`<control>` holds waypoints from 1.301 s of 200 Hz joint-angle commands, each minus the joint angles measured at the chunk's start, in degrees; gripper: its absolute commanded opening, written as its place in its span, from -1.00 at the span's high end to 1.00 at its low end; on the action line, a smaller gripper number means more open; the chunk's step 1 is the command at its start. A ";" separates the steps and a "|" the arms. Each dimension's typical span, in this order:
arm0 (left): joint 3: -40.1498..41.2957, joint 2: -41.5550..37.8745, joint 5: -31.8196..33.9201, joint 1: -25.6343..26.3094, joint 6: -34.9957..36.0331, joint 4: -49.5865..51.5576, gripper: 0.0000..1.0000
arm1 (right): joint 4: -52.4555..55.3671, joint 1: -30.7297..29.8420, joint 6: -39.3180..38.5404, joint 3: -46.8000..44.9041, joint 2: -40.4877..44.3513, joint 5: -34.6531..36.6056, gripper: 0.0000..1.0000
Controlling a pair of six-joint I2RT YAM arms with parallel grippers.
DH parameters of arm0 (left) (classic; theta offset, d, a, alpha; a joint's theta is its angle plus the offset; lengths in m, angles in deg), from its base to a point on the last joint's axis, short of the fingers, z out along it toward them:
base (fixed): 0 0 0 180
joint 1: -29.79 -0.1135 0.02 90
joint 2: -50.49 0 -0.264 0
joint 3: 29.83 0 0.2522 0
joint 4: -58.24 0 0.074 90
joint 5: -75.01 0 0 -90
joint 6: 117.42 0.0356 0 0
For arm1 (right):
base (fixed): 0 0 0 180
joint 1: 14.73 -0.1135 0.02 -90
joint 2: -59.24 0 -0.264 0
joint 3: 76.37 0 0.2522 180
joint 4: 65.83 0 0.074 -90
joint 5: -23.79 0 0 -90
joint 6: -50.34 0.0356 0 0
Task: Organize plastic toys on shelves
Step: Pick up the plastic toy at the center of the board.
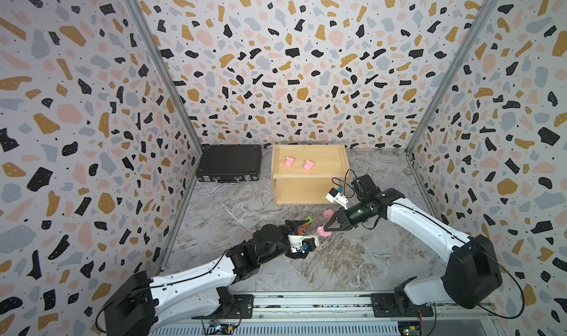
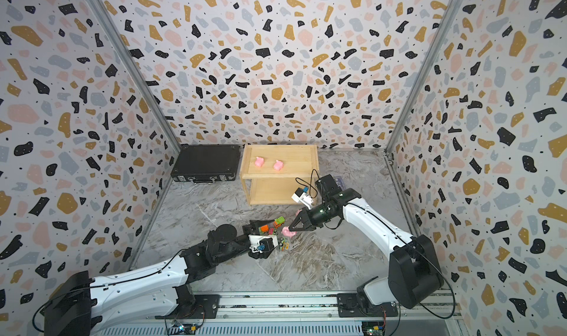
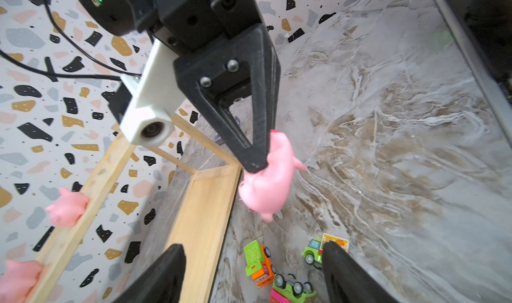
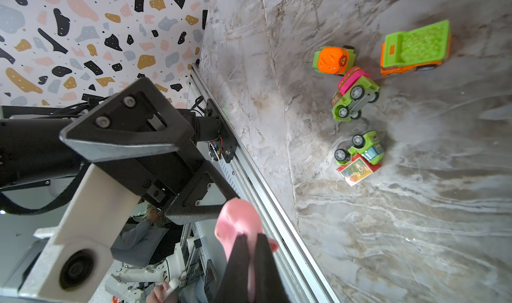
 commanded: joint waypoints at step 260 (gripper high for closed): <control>-8.62 5.35 -2.77 3.18 -6.04 5.25 1.00 | -3.91 -1.68 1.52 -0.15 3.30 5.06 0.21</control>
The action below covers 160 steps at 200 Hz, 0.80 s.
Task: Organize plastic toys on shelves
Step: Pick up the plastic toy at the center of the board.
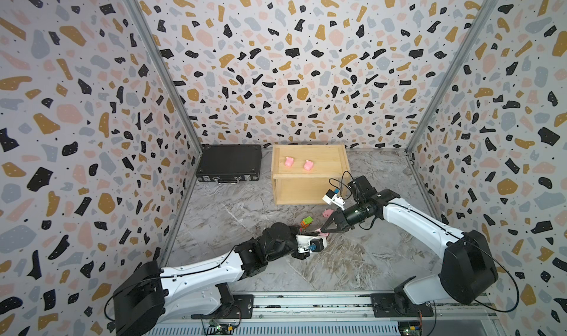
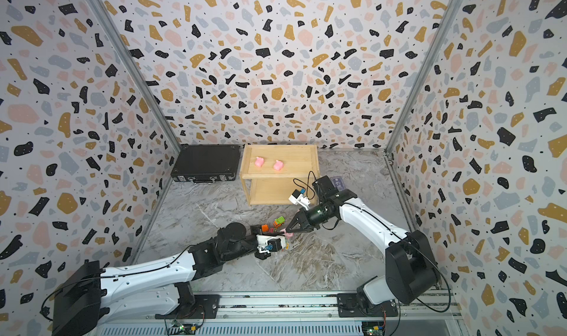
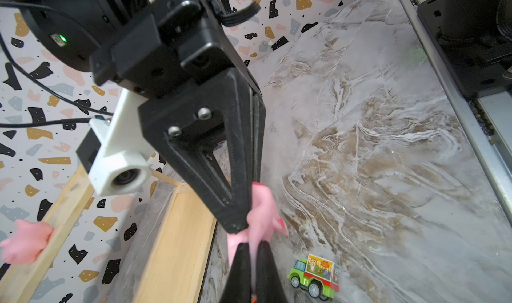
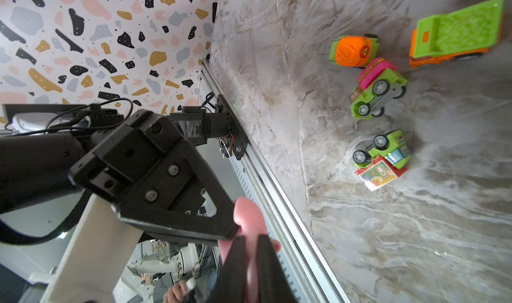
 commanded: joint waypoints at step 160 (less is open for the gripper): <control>-24.28 4.53 -23.04 -17.50 -68.13 29.68 1.00 | -36.88 -0.75 -29.24 -17.90 30.79 22.85 -0.16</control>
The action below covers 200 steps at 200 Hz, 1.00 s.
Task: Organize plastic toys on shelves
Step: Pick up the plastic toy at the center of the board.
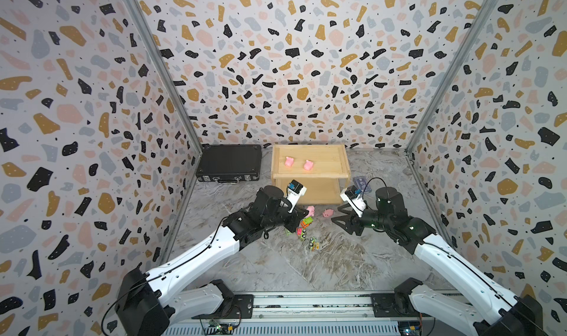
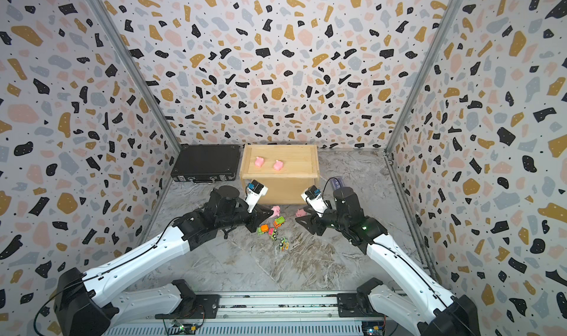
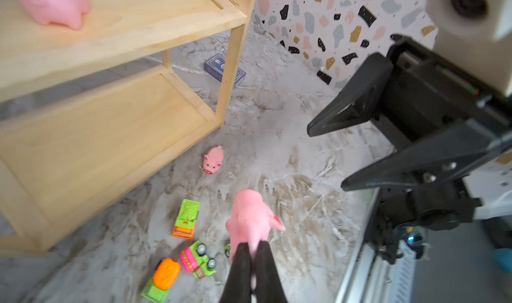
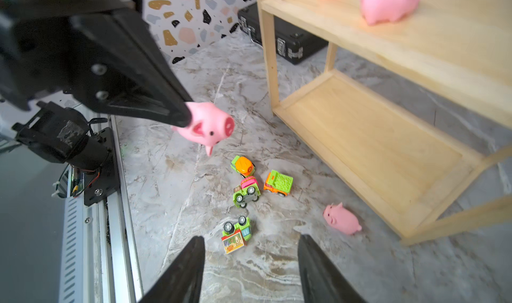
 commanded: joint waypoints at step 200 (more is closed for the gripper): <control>4.49 2.71 -8.37 -0.69 -34.73 -24.08 1.00 | -16.56 -4.04 0.56 0.66 -2.53 0.48 0.52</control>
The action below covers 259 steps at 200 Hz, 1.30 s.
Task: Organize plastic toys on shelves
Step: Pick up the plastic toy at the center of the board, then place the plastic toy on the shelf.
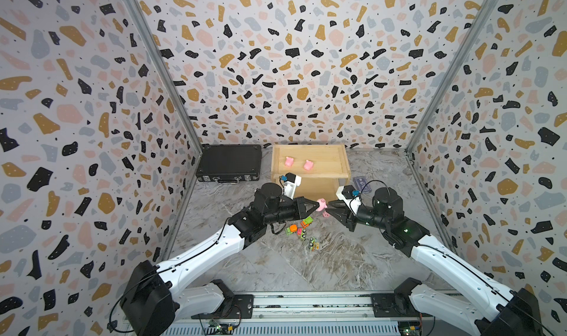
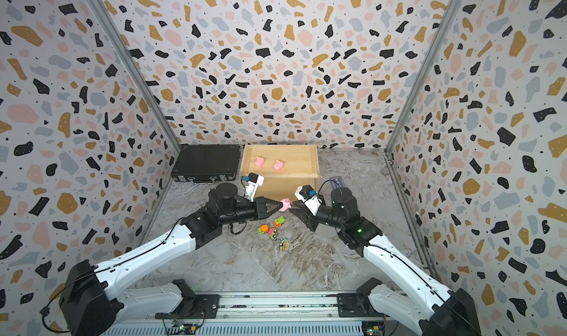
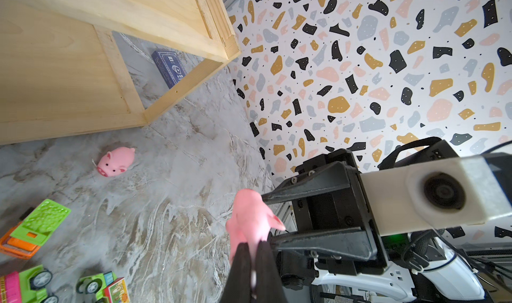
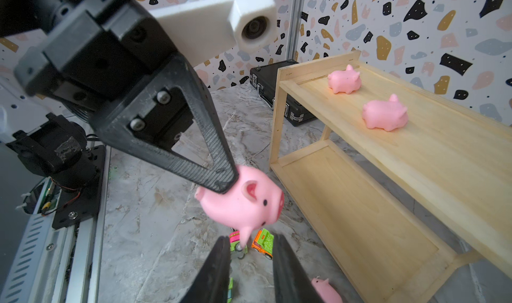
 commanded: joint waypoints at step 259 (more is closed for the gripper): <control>0.09 -8.10 9.33 -0.42 9.53 9.54 -0.85 | 9.58 -0.39 6.41 7.93 -1.81 5.09 1.00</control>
